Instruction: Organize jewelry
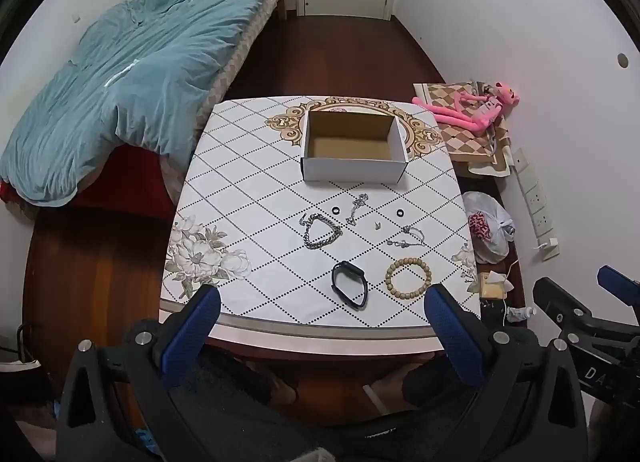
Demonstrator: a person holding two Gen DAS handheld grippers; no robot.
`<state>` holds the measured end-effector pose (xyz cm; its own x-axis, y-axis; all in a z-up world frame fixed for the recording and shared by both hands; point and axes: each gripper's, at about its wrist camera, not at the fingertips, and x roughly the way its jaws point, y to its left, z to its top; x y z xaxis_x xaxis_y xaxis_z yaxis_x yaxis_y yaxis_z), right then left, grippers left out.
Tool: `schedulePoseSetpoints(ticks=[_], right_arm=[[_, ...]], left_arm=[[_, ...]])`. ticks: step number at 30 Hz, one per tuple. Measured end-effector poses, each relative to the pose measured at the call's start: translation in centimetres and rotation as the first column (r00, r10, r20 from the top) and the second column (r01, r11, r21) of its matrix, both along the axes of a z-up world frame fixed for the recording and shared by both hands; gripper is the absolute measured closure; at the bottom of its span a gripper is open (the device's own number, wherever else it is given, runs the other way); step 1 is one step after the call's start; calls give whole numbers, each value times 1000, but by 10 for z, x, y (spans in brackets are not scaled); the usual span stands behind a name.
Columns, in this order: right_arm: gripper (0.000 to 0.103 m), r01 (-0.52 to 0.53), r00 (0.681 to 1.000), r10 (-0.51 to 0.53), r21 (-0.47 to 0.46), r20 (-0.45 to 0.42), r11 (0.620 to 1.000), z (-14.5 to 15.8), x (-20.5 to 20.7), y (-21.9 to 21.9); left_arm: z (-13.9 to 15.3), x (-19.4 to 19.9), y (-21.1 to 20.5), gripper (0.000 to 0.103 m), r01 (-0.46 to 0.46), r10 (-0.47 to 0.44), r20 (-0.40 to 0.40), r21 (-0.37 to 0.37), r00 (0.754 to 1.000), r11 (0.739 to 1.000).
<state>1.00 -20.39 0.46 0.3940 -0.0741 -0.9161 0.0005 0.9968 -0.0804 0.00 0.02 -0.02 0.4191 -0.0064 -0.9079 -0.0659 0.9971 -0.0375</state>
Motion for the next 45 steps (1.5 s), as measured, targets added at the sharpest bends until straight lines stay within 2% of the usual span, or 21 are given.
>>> schedulePoseSetpoints(ticks=[11, 24, 45], right_arm=[[0, 4, 1000, -4, 3, 5, 1000, 10, 0, 4], [0, -1, 1000, 1, 9, 11, 1000, 11, -3, 1], [0, 0, 1000, 0, 18, 17, 1000, 16, -6, -2]], left_arm=[[-3, -1, -5, 0, -3, 3, 10, 13, 1000, 1000], [17, -9, -1, 0, 7, -7, 27, 12, 1000, 1000], [18, -8, -7, 0, 10, -10, 27, 15, 1000, 1000]])
